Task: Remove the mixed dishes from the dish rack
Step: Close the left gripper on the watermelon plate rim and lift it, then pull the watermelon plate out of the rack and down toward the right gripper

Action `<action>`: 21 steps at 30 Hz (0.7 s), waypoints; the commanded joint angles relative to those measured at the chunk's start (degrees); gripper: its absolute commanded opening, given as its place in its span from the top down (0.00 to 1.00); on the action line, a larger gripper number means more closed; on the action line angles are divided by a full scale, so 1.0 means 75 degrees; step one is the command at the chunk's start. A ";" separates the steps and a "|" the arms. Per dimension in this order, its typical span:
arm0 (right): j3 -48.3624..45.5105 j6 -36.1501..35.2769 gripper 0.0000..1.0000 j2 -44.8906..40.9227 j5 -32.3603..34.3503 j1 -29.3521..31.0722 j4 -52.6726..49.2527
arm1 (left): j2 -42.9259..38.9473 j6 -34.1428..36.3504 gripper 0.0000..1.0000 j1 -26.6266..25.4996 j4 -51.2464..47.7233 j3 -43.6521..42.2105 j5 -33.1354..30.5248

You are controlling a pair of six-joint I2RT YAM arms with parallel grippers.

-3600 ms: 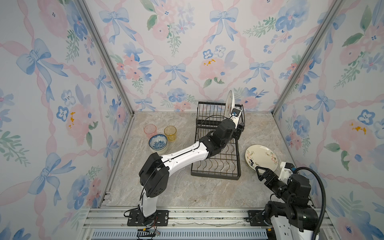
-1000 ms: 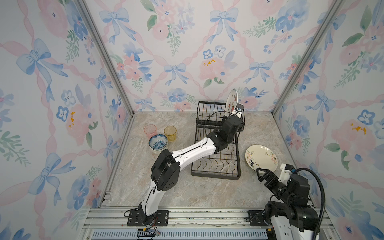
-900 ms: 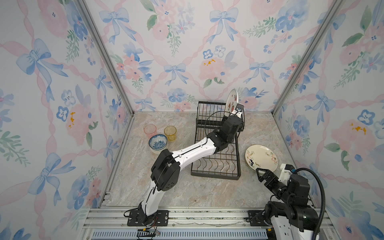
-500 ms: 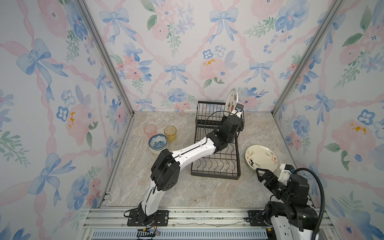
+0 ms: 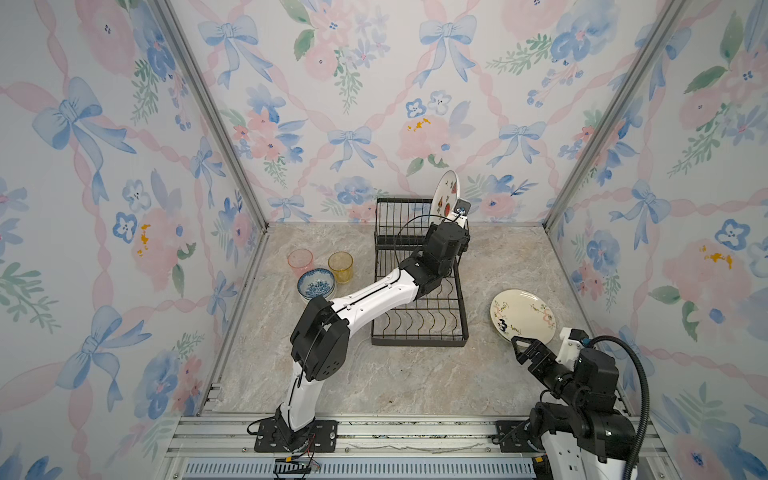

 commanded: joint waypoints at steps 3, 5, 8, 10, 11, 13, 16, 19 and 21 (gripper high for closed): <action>0.0098 0.0079 0.03 0.0002 0.0030 0.0076 -0.0206 | -0.0624 0.0718 1.00 0.0002 0.0436 0.0166 0.0127; 0.0098 0.0080 0.03 -0.0001 0.0043 0.0067 -0.0196 | -0.0698 0.0798 1.00 -0.0030 0.0494 0.0202 0.0104; 0.0115 0.0076 0.03 0.0022 0.0061 0.0067 -0.0184 | -0.0825 0.0913 1.00 -0.0054 0.0646 0.0246 0.0117; 0.0122 0.0069 0.03 0.0046 0.0089 0.0075 -0.0172 | -0.0902 0.1005 1.00 -0.0060 0.0686 0.0304 0.0126; 0.0140 0.0064 0.03 0.0062 0.0089 0.0075 -0.0172 | -0.0928 0.1081 1.00 -0.0066 0.0712 0.0325 0.0124; 0.0176 0.0031 0.03 0.0094 0.0097 0.0074 -0.0172 | -0.0977 0.1291 1.00 -0.0106 0.0732 0.0388 0.0065; 0.0220 0.0017 0.03 0.0116 0.0113 0.0075 -0.0160 | -0.1046 0.1481 1.00 -0.0131 0.0836 0.0372 -0.0037; 0.0236 0.0025 0.03 0.0131 0.0112 0.0069 -0.0148 | -0.1133 0.1506 1.00 -0.0131 0.0902 0.0318 -0.0006; 0.0269 0.0015 0.03 0.0151 0.0114 0.0073 -0.0160 | -0.1233 0.1519 1.00 -0.0165 0.0965 0.0236 0.0044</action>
